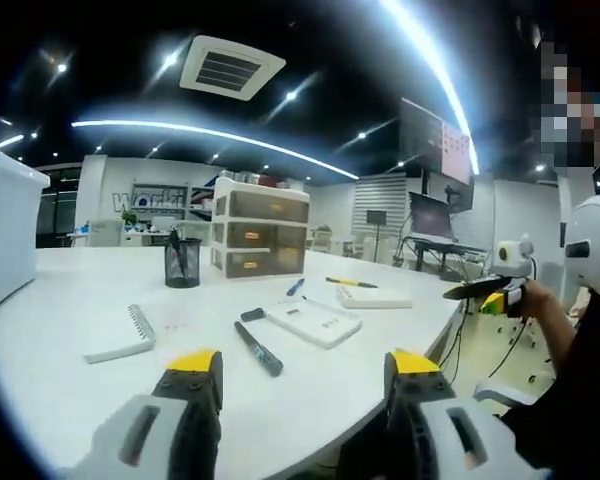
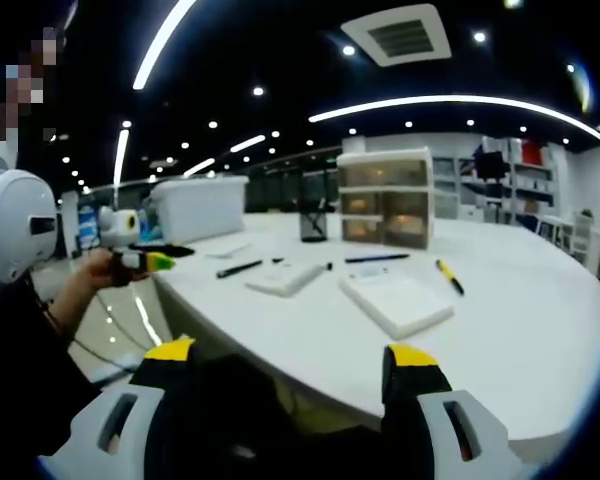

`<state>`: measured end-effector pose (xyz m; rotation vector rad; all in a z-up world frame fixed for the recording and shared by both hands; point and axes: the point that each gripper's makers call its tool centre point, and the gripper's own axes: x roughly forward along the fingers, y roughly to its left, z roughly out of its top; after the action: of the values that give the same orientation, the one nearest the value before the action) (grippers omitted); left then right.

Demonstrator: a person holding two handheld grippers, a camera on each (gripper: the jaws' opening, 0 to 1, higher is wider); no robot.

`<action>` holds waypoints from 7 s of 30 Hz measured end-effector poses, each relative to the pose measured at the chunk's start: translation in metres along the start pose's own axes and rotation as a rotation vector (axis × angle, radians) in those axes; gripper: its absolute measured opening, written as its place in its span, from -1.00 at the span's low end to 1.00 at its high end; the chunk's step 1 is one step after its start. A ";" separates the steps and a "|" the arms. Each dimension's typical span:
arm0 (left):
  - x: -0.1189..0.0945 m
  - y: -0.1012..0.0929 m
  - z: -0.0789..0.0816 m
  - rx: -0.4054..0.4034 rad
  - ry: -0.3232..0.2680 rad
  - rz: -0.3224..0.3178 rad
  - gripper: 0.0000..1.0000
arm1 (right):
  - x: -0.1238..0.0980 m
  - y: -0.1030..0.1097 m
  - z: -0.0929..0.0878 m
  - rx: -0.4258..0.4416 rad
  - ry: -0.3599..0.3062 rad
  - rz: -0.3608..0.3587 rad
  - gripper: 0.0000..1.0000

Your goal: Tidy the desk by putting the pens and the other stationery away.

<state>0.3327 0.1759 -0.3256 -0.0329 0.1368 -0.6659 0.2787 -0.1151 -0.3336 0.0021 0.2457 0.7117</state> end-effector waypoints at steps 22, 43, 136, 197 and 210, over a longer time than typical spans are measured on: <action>0.043 0.028 0.007 0.113 0.206 -0.036 0.24 | -0.001 0.000 -0.002 -0.005 -0.001 0.003 0.41; 0.075 0.029 -0.013 0.110 0.580 -0.175 0.14 | 0.001 0.000 -0.007 -0.005 0.006 0.007 0.41; 0.081 -0.002 -0.053 1.083 1.079 -1.058 -0.70 | 0.010 -0.008 -0.018 0.031 0.034 0.009 0.41; 0.139 0.045 0.164 0.368 -0.029 -0.244 -0.79 | 0.014 0.020 -0.001 -0.012 0.005 0.058 0.41; 0.146 0.077 0.189 0.026 -0.182 -0.169 -0.79 | 0.012 0.019 -0.002 -0.007 0.003 0.056 0.41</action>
<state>0.5194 0.1440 -0.1606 -0.0809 -0.0505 -0.8298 0.2752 -0.0933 -0.3371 0.0013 0.2464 0.7682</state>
